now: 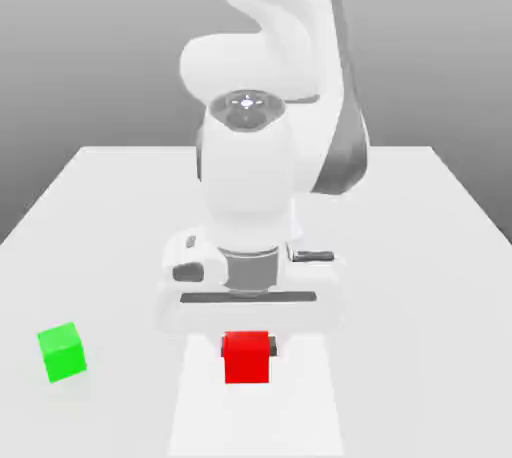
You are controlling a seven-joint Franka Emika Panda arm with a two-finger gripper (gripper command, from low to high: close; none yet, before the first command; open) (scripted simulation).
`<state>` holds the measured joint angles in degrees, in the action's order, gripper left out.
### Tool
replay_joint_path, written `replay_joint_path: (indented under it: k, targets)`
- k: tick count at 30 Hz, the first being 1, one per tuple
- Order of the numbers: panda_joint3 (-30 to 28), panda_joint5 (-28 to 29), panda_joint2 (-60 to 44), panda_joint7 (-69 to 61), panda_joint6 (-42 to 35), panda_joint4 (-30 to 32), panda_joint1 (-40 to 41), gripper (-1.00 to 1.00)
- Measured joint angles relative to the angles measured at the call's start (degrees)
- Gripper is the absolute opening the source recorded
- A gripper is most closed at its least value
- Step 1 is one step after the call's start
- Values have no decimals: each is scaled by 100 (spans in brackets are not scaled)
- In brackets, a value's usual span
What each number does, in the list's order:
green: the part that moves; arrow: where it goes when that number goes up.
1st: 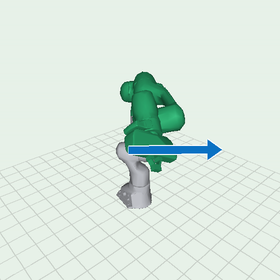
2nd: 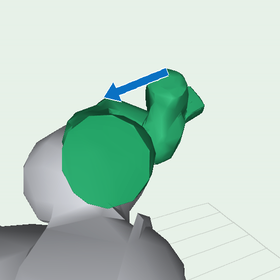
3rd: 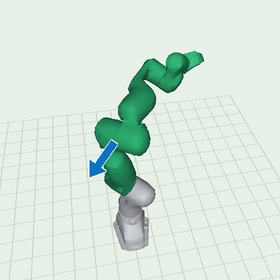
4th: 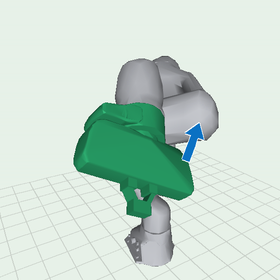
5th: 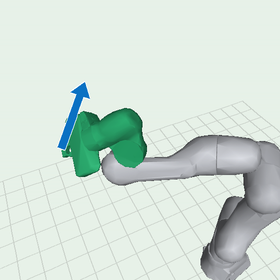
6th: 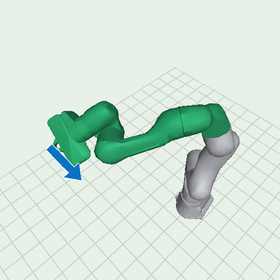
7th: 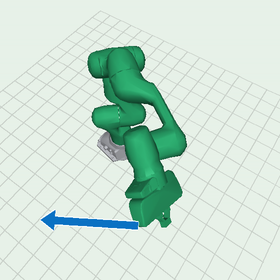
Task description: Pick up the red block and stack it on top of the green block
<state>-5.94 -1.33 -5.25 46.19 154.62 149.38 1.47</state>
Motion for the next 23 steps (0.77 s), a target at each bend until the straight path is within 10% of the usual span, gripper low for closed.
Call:
replay_joint_path:
  k: [19, 20, 23]
  targets:
    - [-819, -549, -492, 1796, 381, -72, 2092, -100]
    - [-740, -660, -653, 1717, 528, -82, 2148, 100]
    - [-740, -660, -653, 1717, 528, -82, 2148, 100]
